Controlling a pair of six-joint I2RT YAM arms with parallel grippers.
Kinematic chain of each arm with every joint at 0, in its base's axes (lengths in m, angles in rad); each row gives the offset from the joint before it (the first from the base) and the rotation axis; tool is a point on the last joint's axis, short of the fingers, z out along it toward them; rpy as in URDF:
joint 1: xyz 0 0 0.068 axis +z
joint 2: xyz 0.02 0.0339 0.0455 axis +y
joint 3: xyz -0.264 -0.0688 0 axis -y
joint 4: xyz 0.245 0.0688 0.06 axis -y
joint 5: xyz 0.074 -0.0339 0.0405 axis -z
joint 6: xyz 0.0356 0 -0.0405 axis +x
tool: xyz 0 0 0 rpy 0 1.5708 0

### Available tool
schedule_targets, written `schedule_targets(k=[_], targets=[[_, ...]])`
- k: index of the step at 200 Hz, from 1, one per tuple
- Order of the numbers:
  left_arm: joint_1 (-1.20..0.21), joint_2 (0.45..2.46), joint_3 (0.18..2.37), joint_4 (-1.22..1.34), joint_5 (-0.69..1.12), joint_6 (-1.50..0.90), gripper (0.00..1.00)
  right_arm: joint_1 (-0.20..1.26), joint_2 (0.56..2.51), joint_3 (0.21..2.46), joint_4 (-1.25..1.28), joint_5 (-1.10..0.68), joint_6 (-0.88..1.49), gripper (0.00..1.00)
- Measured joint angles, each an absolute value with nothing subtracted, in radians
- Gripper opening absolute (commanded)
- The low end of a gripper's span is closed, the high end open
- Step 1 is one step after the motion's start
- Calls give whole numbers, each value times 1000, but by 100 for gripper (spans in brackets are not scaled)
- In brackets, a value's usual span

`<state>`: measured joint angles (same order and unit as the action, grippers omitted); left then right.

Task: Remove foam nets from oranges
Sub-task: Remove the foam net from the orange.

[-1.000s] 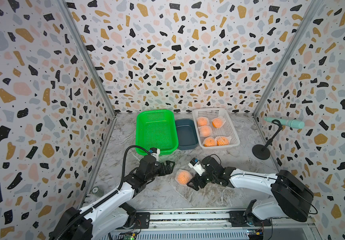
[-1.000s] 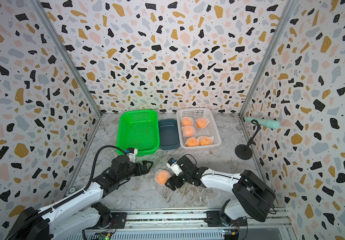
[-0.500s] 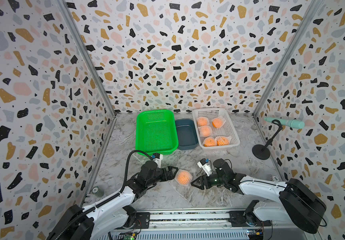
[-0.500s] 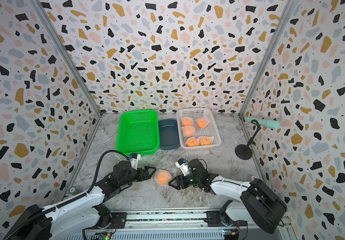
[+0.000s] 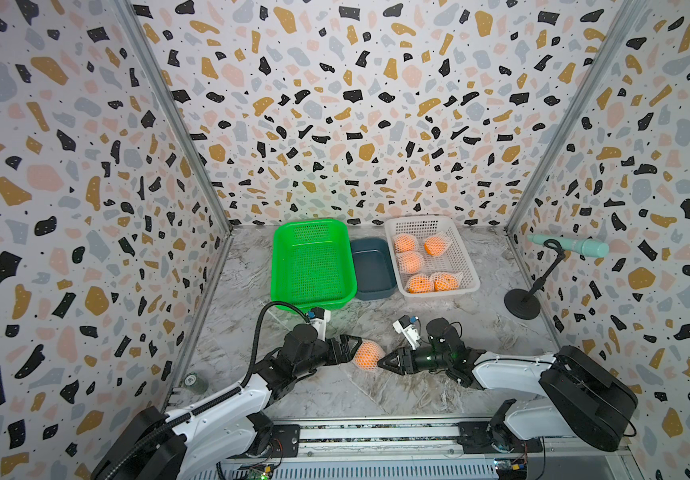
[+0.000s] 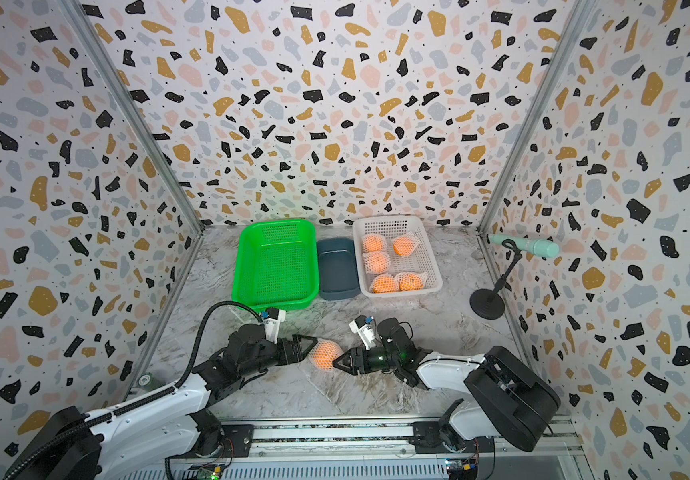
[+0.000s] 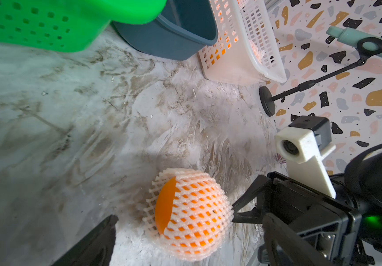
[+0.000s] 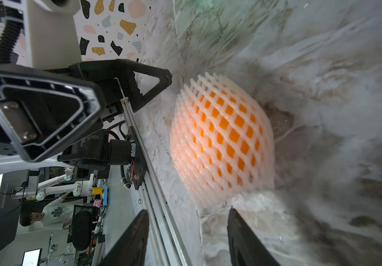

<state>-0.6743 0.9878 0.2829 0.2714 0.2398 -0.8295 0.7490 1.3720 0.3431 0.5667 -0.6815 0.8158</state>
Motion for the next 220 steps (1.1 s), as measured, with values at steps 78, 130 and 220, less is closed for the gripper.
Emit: schedule_targets(k=[78,130,220], targets=[[-710,1025,277,286,214,-836,100,724,1452,370,603,-683,822,40],[-722,1028,271,294,203,-847,100,698,1513,417,613,-695,810,30],[-736,1039,270,323,203,-854,99,637,1583,506,577,-755,741,0]])
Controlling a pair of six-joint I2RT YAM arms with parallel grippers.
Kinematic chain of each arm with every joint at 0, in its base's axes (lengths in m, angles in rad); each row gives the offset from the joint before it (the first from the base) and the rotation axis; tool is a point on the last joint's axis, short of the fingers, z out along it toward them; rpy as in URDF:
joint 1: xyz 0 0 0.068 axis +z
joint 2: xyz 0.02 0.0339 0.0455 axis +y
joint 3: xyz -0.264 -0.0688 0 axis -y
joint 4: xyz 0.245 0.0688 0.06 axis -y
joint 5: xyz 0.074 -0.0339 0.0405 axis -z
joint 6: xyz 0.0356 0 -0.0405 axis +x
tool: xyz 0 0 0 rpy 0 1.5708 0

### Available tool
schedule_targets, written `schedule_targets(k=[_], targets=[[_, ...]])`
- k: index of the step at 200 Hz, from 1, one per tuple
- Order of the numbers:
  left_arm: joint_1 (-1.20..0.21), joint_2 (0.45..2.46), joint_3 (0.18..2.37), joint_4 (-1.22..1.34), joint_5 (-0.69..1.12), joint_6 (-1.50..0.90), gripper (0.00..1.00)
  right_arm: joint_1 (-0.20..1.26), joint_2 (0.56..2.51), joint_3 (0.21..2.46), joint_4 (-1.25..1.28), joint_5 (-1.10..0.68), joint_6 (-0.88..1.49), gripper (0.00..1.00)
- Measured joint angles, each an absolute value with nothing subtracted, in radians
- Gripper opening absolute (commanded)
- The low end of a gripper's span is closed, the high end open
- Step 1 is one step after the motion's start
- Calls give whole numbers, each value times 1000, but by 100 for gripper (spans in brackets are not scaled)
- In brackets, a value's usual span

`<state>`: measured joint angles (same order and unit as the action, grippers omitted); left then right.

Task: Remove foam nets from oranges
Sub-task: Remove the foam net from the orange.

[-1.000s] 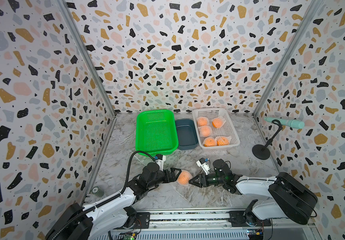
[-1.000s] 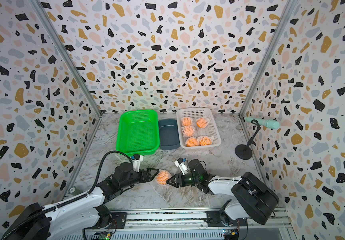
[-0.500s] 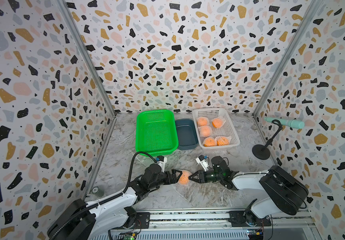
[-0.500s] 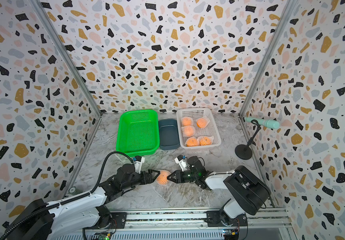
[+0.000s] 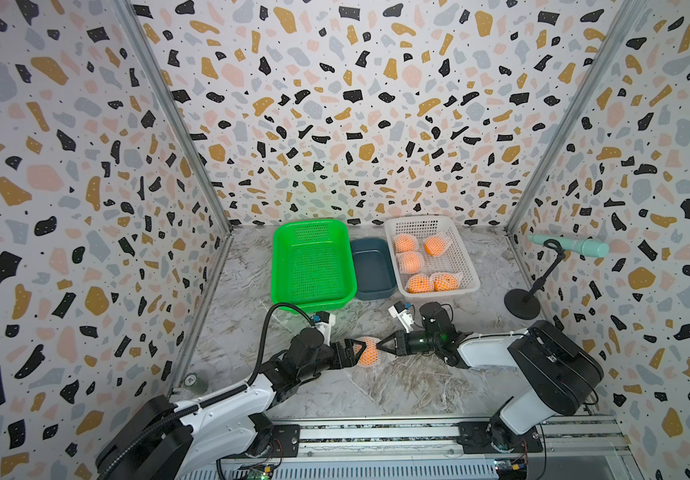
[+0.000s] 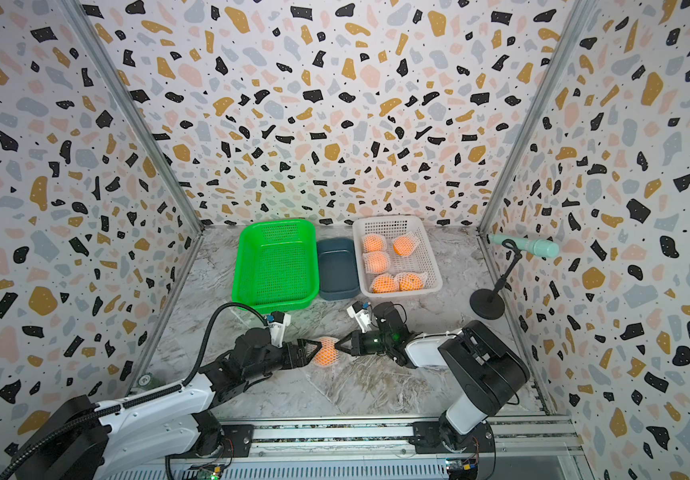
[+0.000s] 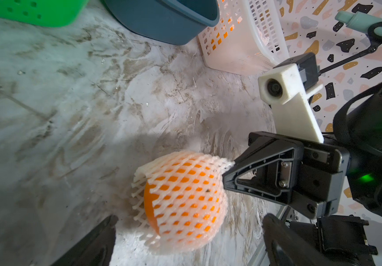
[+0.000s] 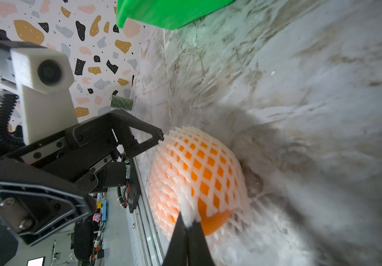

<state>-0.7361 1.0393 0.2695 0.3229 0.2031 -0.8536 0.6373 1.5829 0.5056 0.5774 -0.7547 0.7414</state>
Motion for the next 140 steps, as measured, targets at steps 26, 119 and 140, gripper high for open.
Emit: schedule_targets(k=[26,119,140], targets=[[-736,1039,269,319,200,-852,99,599,1583,526,497,-753,689,0],[-736,1039,262,272,92,-807,78,573,1574,592,271,-701,529,0],[-736,1039,252,275,87,-796,69,573,1574,592,259,-702,517,0]])
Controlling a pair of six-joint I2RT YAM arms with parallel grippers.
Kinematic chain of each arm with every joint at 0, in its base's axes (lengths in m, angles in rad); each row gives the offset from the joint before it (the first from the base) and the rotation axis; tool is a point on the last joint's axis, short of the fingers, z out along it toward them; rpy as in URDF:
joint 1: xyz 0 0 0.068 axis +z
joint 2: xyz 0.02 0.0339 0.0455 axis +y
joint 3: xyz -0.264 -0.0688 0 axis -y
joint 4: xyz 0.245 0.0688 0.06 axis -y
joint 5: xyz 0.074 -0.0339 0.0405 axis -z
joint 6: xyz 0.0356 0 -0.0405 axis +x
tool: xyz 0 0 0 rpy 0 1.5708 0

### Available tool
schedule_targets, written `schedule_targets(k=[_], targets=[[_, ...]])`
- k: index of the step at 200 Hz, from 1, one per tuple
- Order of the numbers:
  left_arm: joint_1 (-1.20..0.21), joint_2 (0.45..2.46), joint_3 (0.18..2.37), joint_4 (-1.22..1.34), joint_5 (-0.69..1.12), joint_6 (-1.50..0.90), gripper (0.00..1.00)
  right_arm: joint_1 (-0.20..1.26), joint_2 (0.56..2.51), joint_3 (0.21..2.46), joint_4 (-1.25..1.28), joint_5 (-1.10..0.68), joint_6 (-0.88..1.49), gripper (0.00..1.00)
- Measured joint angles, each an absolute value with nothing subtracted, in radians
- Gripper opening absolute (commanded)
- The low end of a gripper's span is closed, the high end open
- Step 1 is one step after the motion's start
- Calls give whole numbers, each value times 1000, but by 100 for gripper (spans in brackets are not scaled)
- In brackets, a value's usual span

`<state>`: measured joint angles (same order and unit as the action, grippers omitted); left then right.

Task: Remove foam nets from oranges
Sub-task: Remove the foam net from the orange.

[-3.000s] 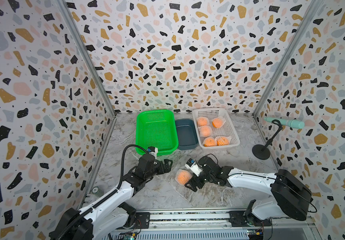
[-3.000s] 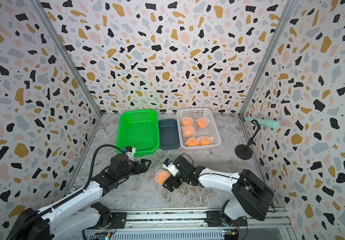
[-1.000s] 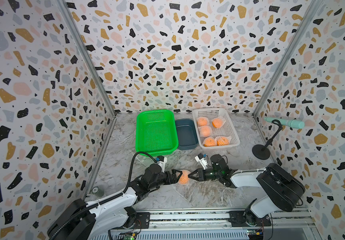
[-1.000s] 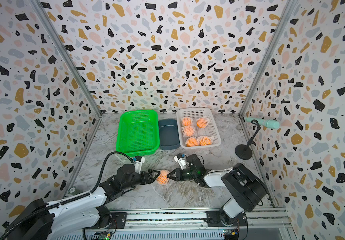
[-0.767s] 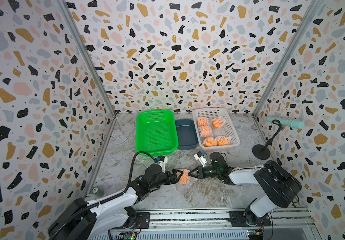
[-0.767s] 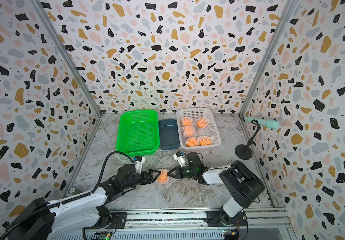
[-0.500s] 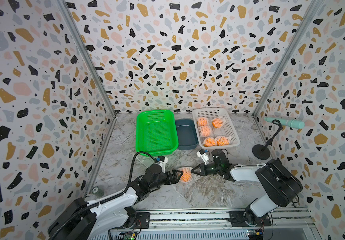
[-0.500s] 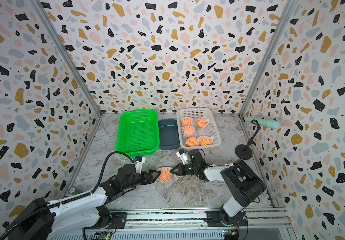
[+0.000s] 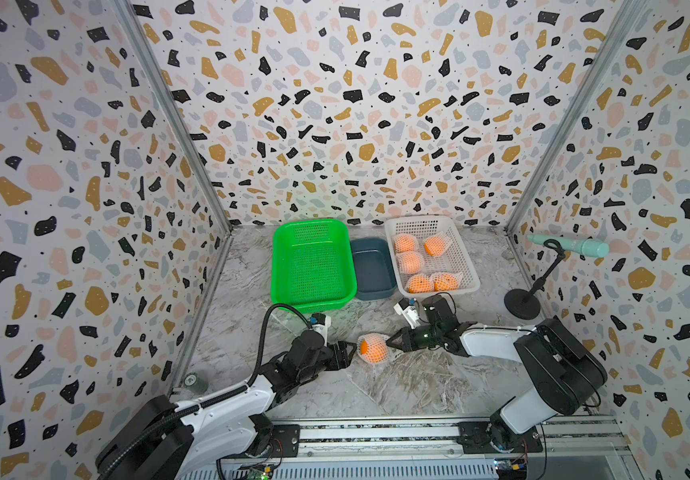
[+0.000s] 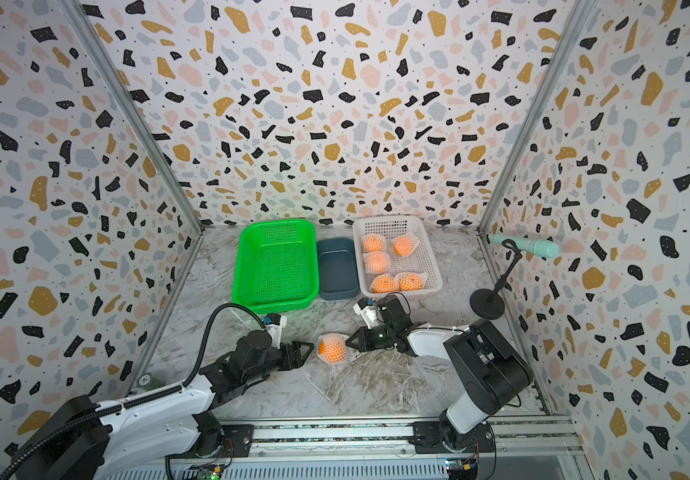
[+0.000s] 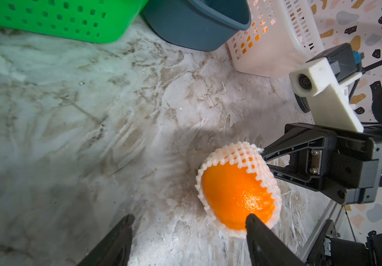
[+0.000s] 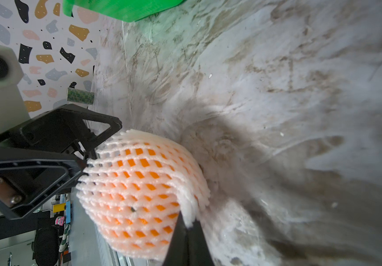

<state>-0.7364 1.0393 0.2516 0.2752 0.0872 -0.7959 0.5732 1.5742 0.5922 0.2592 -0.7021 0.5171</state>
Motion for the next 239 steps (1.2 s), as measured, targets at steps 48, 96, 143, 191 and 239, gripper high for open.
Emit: schedule_targets(k=[48,96,143,191,239], targets=[[-736,1031,251,336,113,-788,64,573,1574,593,253,-703,508,0],[-738,1043,279,381,152,-786,57,573,1574,593,250,-707,507,0],[-755,1108,293,399,173,-789,48,573,1574,593,250,-707,507,0],[-781,1145,293,424,176,-789,46,573,1574,593,251,-712,507,0],[-794,1219,314,442,179,-789,45,573,1574,593,254,-715,507,0]])
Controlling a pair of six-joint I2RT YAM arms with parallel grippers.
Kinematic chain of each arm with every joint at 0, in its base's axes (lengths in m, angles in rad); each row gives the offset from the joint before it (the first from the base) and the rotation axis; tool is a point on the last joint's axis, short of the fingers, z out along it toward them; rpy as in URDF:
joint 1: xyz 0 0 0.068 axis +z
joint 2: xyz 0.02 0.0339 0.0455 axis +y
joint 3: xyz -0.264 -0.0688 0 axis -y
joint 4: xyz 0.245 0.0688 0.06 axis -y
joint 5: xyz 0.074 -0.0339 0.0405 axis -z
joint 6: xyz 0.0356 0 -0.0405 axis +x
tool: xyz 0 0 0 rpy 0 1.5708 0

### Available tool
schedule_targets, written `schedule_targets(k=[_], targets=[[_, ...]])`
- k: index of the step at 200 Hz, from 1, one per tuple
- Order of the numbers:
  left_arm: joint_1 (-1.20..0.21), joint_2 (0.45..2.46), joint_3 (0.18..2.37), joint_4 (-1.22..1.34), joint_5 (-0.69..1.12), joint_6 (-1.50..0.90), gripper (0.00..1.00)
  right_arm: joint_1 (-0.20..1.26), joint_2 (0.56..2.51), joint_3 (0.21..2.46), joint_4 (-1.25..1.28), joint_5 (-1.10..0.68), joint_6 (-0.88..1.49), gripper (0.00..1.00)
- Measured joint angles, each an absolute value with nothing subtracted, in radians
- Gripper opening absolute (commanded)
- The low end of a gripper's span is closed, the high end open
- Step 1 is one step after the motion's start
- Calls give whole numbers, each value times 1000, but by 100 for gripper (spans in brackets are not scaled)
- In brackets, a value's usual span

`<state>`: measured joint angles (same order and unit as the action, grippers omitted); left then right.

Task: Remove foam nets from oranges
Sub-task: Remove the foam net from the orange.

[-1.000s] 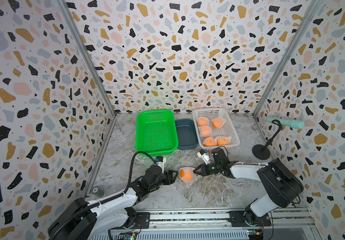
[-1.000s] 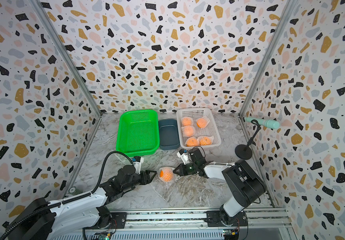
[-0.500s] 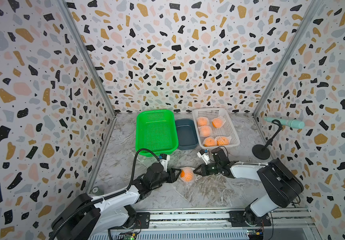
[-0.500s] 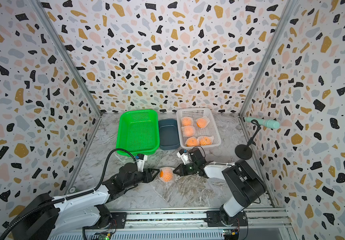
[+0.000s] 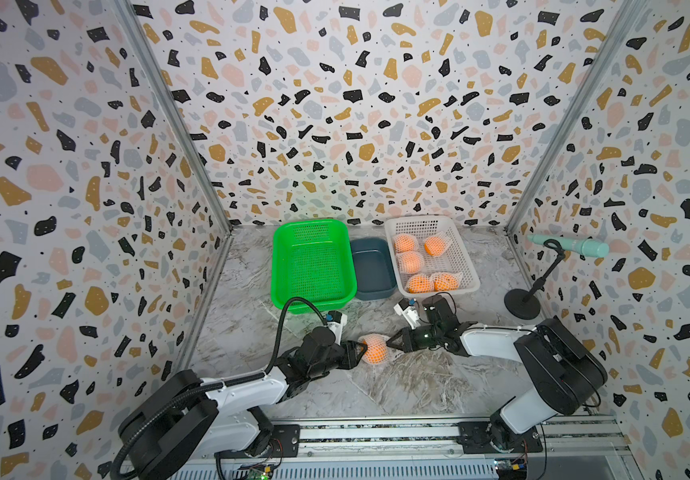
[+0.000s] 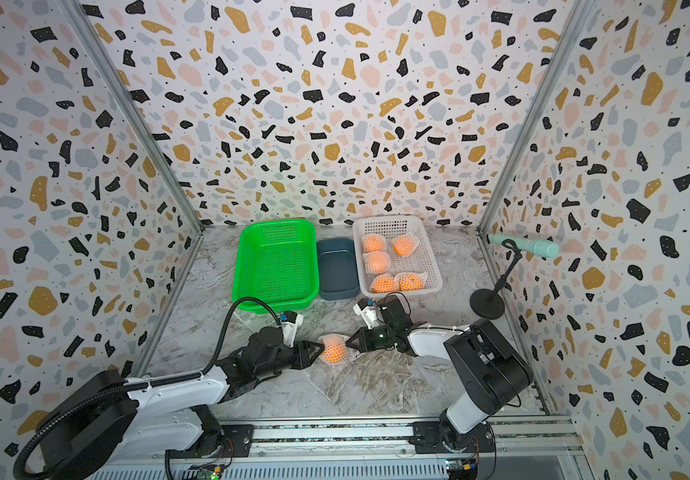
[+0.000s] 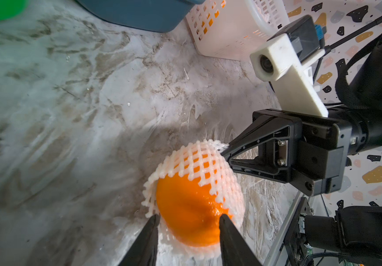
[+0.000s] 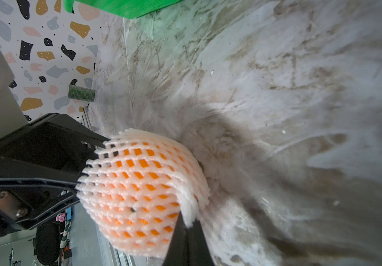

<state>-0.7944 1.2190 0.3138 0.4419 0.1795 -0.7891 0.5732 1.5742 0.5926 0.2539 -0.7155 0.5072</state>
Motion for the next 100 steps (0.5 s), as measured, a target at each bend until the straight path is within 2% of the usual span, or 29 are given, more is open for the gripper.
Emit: schedule_targets(k=[40,100], targets=[[-800,1246,331,455,183,-789,54,573,1574,593,254,-722,508,0],[-821,1310,362,454,196,-788,62,573,1574,593,260,-730,511,0]])
